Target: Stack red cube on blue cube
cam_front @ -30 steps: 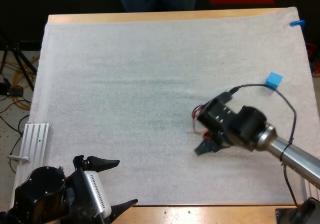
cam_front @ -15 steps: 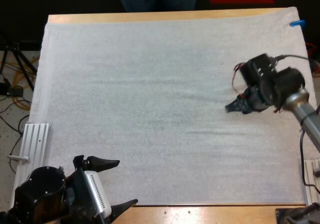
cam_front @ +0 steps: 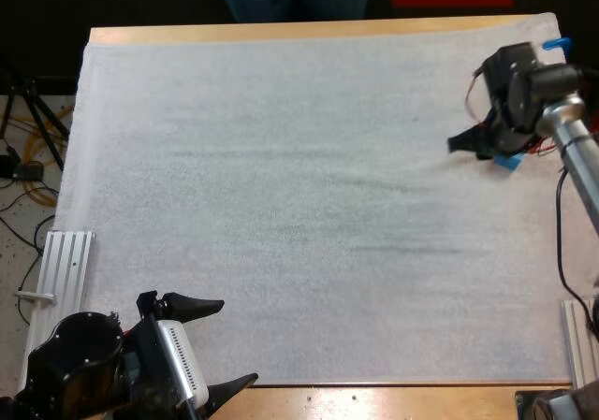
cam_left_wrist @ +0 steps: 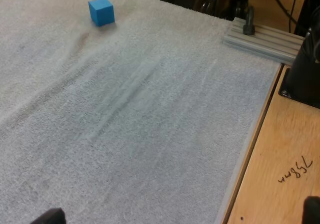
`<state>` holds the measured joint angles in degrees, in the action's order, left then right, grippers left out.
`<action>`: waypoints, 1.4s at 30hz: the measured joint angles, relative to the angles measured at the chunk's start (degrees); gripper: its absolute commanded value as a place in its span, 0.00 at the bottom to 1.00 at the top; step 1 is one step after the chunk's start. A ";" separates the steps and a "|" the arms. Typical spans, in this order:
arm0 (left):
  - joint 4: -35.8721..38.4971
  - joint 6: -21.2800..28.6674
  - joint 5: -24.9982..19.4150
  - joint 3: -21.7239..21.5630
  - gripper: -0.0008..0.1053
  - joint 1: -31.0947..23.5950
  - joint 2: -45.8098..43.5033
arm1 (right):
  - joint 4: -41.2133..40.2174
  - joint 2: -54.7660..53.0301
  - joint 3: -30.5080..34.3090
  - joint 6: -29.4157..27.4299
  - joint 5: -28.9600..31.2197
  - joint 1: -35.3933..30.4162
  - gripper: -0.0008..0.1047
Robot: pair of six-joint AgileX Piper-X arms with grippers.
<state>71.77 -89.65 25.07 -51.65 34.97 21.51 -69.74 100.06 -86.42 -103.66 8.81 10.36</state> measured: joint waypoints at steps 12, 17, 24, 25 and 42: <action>0.00 0.00 0.00 0.00 0.83 0.00 0.00 | -1.49 9.75 -6.54 0.34 -1.73 -7.91 0.13; 0.00 0.00 0.00 0.00 0.83 0.00 0.00 | -0.15 11.70 -6.68 0.34 -1.71 -8.78 0.13; 0.00 -0.18 0.00 0.00 0.83 0.00 0.00 | 1.40 14.06 -8.33 0.34 -1.71 -8.78 0.13; 0.00 -0.21 0.00 0.00 0.83 0.00 0.00 | 1.40 14.26 -8.33 0.52 -1.71 -8.78 0.13; 0.00 -0.77 0.00 0.00 0.83 0.00 0.00 | 0.71 15.23 -8.33 1.12 -2.50 -8.78 0.13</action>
<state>71.77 -90.42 25.07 -51.65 34.97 21.51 -69.03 115.29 -94.75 -102.54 6.31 1.58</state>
